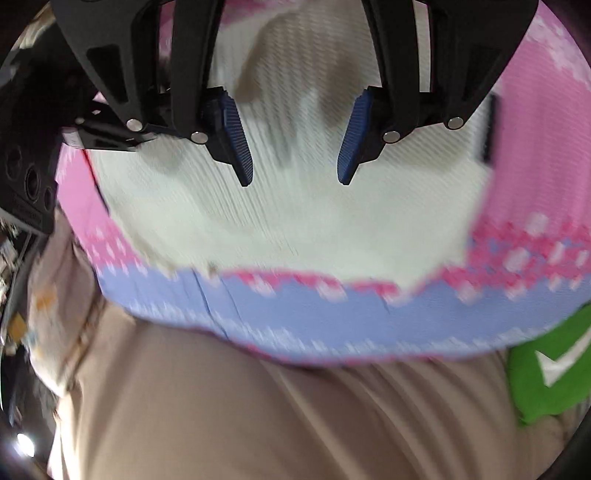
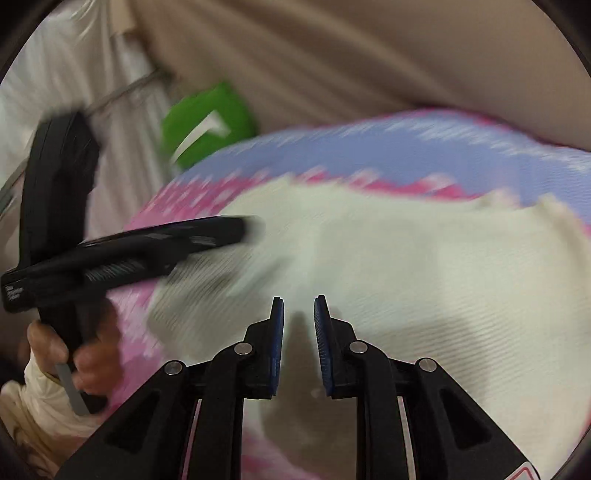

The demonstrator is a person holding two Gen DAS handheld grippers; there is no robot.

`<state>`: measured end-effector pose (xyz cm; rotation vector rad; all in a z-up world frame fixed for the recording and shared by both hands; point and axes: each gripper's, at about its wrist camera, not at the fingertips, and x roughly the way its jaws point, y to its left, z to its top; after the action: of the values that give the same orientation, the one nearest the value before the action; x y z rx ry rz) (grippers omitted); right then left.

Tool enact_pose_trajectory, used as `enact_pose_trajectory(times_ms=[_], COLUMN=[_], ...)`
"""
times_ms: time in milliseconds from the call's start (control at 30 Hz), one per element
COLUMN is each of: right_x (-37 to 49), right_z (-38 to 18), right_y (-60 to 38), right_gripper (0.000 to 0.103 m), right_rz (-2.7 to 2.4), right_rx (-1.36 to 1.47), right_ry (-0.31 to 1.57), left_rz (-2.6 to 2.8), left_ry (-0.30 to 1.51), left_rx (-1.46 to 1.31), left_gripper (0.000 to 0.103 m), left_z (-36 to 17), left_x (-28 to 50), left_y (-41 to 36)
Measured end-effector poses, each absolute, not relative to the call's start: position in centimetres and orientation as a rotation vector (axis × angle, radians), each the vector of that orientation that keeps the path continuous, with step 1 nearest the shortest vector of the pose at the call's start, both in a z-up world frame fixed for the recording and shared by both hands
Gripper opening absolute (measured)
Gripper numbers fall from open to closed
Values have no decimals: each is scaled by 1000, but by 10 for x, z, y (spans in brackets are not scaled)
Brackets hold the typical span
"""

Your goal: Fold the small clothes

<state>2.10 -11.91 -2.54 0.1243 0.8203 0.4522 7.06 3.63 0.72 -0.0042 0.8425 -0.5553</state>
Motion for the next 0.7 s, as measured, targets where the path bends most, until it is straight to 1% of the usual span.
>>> enact_pose_trajectory(times_ms=[33,67,100,167,267,333,367,400,433,467,500,600,633,667,700], right_x=[19,15,12,-1,-32,-53,-67,-76,-79,-82,-78,-58,-49,-35,-23], right_z=[-31,-33,-32,-28,-29,-35,-37,-38,-39,-36,-34,-15,-5,7,16], right_y=[-119,-129,-143,-178,-266,-316,-336,-347,-354,-355,-352,-339,-331,-320,-311], right_gripper=[15,8,6,6,6,0,0,0,3,13,16,15,15,15,15], right_rz=[436,430,419,307,53,-38,-50,-68,-126,-206,-231,-133,-103,-67,-41], right_rx=[110,127,152,179,254,353,420,456,450,400,373,399,381,348,327], right_ry=[830,830,830,811,802,794,776,765,767,774,771,716,695,665,646], left_rz=[-531,-508,-502,-496,-421,-414,-425,-423,-407,-405,-400,-430,-432,-432,-444], left_ry=[873,891,885,866,880,913,915,915,922,924,918,855,830,809,779], left_rx=[15,28,24,0,-38,-86,-108,-134,-156,-179,-204,-188,-171,-154,-142], left_gripper=[46,45,45,45,43,40,34,32,32,32,32,33,35,41,45], left_z=[-5,-15,-20,-18,-18,-25,-27,-27,-25,-23,-18,4,13,20,29], left_x=[69,68,67,62,58,56,54,52,51,49,48,52,55,58,65], left_y=[32,33,40,59,97,120,127,135,141,143,143,126,117,107,96])
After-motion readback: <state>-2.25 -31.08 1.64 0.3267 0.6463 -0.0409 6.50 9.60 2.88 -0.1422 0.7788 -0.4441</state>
